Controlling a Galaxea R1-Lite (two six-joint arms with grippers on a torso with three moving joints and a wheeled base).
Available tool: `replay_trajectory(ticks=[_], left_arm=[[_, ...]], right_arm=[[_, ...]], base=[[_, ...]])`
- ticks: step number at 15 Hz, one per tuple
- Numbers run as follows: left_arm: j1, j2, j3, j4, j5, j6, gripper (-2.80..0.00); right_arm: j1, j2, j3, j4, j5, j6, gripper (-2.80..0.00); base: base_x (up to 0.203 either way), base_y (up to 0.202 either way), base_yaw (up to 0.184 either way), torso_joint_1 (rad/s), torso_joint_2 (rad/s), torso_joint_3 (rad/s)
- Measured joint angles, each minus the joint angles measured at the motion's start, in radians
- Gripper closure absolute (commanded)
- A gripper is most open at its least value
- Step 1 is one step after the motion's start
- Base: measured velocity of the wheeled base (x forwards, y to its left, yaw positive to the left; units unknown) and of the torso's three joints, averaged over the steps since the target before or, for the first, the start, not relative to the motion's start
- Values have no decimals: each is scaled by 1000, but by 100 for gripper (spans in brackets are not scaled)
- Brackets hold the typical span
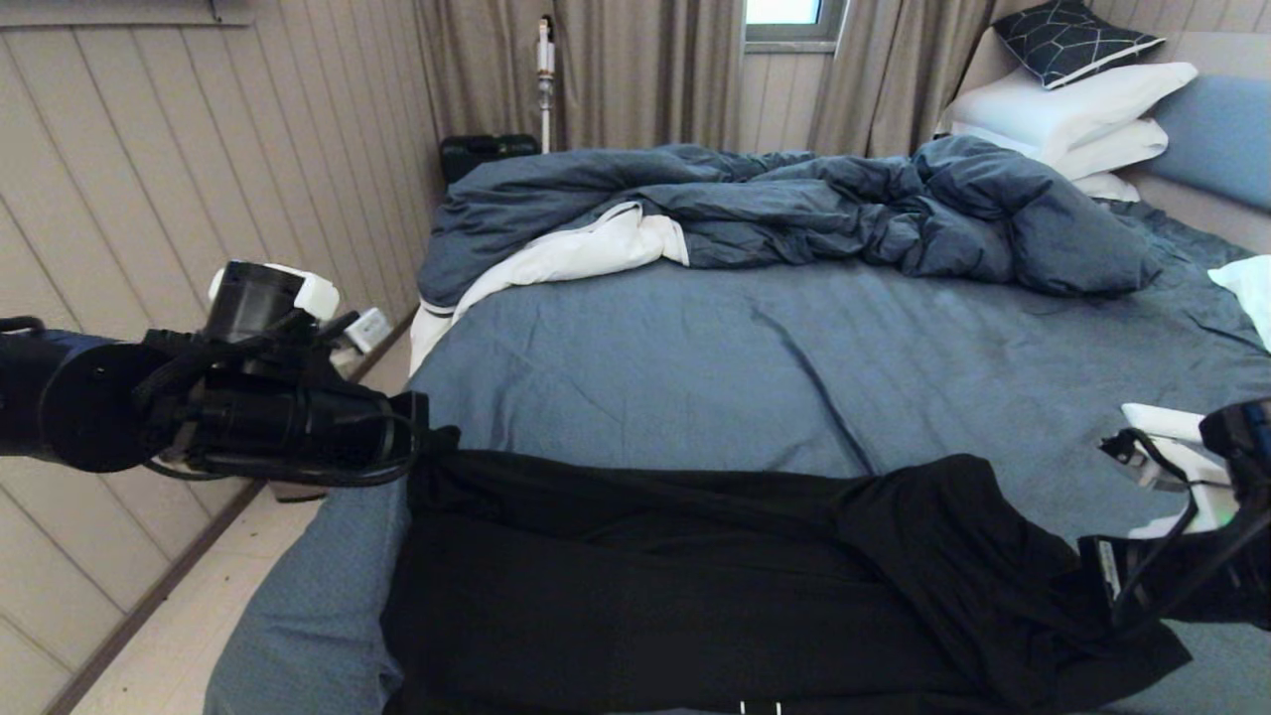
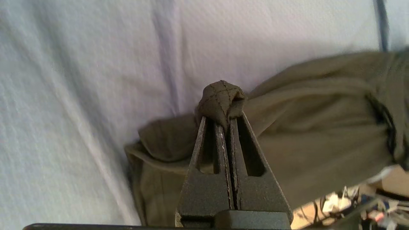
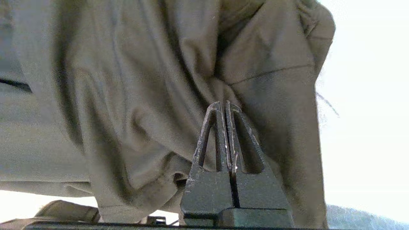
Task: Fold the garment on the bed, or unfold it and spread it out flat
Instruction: Fold the black T-shirt
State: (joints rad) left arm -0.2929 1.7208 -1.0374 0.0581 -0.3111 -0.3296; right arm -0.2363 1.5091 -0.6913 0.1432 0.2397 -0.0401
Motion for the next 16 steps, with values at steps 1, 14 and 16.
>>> replay_trajectory(ticks=[1, 14, 16], left_arm=[[-11, -22, 22, 0, 2, 1, 0], [-92, -260, 274, 8, 13, 8, 0], [-103, -272, 302, 5, 18, 7, 0]], right_arm=[[-11, 5, -1, 0, 9, 0, 0], [-61, 40, -31, -1, 24, -8, 0], [-66, 46, -38, -1, 25, -9, 0]], base=[[0, 0, 0, 0, 0, 0], [0, 0, 0, 0, 0, 0], [0, 0, 0, 0, 0, 0]])
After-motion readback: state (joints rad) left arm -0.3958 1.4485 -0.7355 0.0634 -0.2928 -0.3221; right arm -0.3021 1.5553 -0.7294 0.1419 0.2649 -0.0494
